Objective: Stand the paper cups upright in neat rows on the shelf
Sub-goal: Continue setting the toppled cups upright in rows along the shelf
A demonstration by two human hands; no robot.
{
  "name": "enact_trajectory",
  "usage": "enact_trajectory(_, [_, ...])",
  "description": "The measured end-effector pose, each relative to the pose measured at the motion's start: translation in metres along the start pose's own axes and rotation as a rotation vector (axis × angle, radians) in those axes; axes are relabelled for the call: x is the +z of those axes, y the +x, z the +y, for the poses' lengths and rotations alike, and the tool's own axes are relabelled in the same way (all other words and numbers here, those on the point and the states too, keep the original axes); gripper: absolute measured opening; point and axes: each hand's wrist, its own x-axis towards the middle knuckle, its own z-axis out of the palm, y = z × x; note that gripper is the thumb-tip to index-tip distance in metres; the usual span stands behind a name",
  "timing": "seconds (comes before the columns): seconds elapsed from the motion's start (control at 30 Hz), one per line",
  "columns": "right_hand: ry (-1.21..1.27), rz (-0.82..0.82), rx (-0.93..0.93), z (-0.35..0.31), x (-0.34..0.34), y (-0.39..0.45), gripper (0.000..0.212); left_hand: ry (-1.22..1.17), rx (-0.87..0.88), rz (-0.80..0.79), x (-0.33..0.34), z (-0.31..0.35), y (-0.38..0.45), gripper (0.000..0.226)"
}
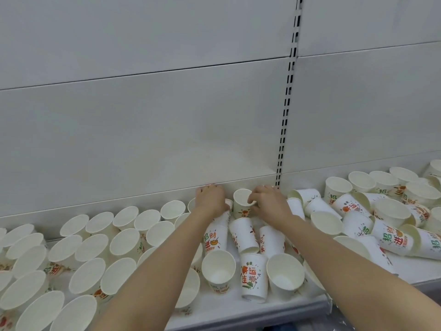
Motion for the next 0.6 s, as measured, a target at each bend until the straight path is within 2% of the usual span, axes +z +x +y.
enact_trajectory(0.13, [0.023,0.019,0.004,0.004,0.005,0.002,0.018,-0.238,-0.064,0.039,-0.012,-0.003,-0.009,0.012])
enact_trajectory(0.27, [0.008,0.060,-0.009,0.006,0.008,0.000,0.015,-0.250,-0.013,0.134,-0.006,-0.006,-0.028,0.011])
enact_trajectory(0.4, [-0.003,0.094,-0.020,0.006,0.009,-0.004,0.012,-0.205,0.079,0.152,0.005,-0.012,-0.041,0.017])
enact_trajectory(0.47, [0.003,0.102,-0.031,0.006,0.005,-0.005,0.014,-0.200,0.128,0.232,-0.001,-0.015,-0.046,0.021])
enact_trajectory(0.53, [0.037,0.153,-0.048,0.004,-0.001,-0.007,0.017,-0.245,0.159,0.316,-0.012,-0.021,-0.051,0.014])
enact_trajectory(0.6, [0.080,0.215,-0.085,-0.003,-0.010,-0.012,0.015,-0.227,0.185,0.192,-0.024,-0.028,-0.057,0.012])
